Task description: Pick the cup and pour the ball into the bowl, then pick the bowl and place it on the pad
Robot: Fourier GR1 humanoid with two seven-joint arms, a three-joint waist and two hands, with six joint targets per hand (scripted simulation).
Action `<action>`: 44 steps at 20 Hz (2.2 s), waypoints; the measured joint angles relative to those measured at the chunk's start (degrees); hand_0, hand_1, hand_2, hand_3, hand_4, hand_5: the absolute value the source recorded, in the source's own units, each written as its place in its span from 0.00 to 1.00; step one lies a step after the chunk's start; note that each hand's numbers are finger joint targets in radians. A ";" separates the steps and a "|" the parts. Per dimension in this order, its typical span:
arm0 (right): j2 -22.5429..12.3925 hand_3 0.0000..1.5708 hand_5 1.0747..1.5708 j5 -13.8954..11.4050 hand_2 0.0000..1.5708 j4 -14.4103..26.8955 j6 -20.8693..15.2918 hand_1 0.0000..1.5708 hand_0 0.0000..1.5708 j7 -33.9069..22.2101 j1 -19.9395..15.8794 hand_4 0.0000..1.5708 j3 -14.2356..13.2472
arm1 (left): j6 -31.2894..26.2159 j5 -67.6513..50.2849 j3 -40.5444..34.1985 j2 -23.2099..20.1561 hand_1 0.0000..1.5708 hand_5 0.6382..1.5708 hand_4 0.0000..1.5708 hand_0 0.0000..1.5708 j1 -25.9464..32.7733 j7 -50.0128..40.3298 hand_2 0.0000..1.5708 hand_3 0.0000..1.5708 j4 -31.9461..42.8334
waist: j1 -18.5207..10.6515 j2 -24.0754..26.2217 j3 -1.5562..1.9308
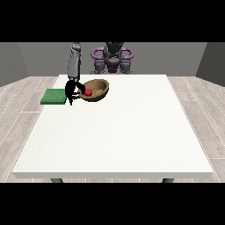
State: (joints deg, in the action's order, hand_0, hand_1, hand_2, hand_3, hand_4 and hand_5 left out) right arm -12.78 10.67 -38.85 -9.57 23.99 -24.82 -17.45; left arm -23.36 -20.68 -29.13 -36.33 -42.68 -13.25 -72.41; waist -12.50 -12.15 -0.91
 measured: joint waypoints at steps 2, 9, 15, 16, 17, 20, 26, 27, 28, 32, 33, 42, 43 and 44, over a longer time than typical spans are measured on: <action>-1.97 0.68 0.97 -0.84 1.00 -0.48 -0.75 1.00 1.00 -5.46 -0.05 0.65 1.23 | -0.29 0.27 -0.36 -0.22 0.00 0.95 0.76 0.00 1.25 0.26 0.00 0.00 1.45 | 0.48 1.51 0.42; -14.85 0.46 0.98 -4.47 1.00 -1.77 0.85 1.00 1.00 -23.34 -3.85 0.67 3.59 | -2.18 1.20 -2.99 -3.02 0.00 0.97 0.77 0.00 4.92 4.08 0.00 0.00 8.14 | 5.58 3.49 0.68; -22.38 0.36 0.99 -4.82 1.00 -1.38 5.66 1.00 1.00 -29.80 -5.98 0.69 3.00 | -1.69 1.93 -2.89 -3.30 0.00 0.97 0.77 0.00 7.47 5.49 0.00 0.00 9.19 | 8.08 5.42 0.86; -23.65 0.34 0.99 -4.39 1.00 -0.84 6.49 1.00 1.00 -29.62 -6.36 0.70 2.15 | -1.51 1.80 -3.00 -3.51 0.00 0.97 0.77 0.00 7.55 5.58 0.00 0.00 9.03 | 8.12 4.94 0.86; -24.91 0.34 0.99 -3.90 1.00 -0.27 7.66 1.00 1.00 -29.83 -6.84 0.70 1.42 | -1.74 1.52 -3.22 -3.82 0.00 0.97 0.77 0.00 7.66 6.05 0.00 0.00 9.07 | 8.09 4.32 0.88; -25.79 0.34 0.99 -3.53 1.00 -0.23 9.42 1.00 1.00 -29.78 -6.24 0.70 0.91 | -1.92 1.70 -3.84 -4.48 0.00 0.98 0.77 0.00 9.30 8.03 0.00 0.00 10.22 | 9.36 4.41 0.86; -26.74 0.27 0.99 -3.07 1.00 0.08 11.18 1.00 1.00 -28.51 -5.97 0.68 -0.33 | -3.13 1.86 -4.96 -6.35 0.00 0.98 0.77 0.00 11.44 12.85 0.00 0.00 13.09 | 10.14 2.41 0.89; -26.34 0.29 0.99 -2.89 1.00 0.06 11.12 1.00 1.00 -28.18 -6.12 0.68 -0.51 | -3.14 1.84 -5.20 -6.75 0.00 0.98 0.77 0.00 11.35 13.57 0.00 0.00 13.76 | 10.41 1.80 0.90; -26.09 0.31 0.99 -2.50 1.00 0.65 11.02 1.00 1.00 -27.59 -6.01 0.68 -1.09 | -3.34 1.71 -5.16 -6.72 0.00 0.98 0.77 0.00 11.65 14.00 0.00 0.00 13.75 | 10.18 1.53 0.90; -23.54 0.34 1.00 -1.73 1.00 1.98 9.65 1.00 1.00 -26.40 -6.53 0.66 -1.90 | -2.94 1.64 -4.68 -6.59 0.00 0.98 0.77 0.00 11.70 15.00 0.00 0.00 13.39 | 9.47 0.77 0.74; -22.79 0.34 1.00 -1.49 1.00 1.80 9.32 1.00 1.00 -25.91 -6.46 0.65 -2.04 | -2.87 1.87 -4.68 -6.57 0.00 0.98 0.77 0.00 12.03 15.78 0.00 0.00 13.71 | 9.67 0.74 0.64; -23.92 0.74 0.96 1.27 1.00 5.79 9.20 1.00 1.00 -26.55 -8.45 0.00 -5.56 | -3.49 0.09 -4.70 -9.05 0.00 0.99 0.76 0.00 10.68 15.19 0.00 0.00 13.98 | 9.25 -0.94 0.77; -24.37 0.69 0.96 0.88 1.00 6.30 8.21 1.00 1.00 -26.60 -8.64 0.00 -5.62 | -3.44 -0.20 -4.58 -9.24 0.00 0.99 0.76 0.00 10.31 14.77 0.00 0.00 13.59 | 8.97 -1.08 0.80; -24.61 0.62 0.97 0.69 1.00 6.75 7.39 1.00 1.00 -26.32 -8.30 0.00 -5.83 | -3.43 -0.33 -4.49 -9.09 0.00 0.99 0.76 0.00 10.72 14.62 0.00 0.00 13.38 | 8.81 -0.76 0.83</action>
State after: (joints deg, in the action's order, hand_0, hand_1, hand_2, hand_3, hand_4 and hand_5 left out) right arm -37.39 11.36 -32.10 -2.18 -2.32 -33.11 -23.28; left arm -26.79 -21.01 -33.62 -45.42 -31.95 1.36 -59.03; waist -3.70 -12.91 -0.07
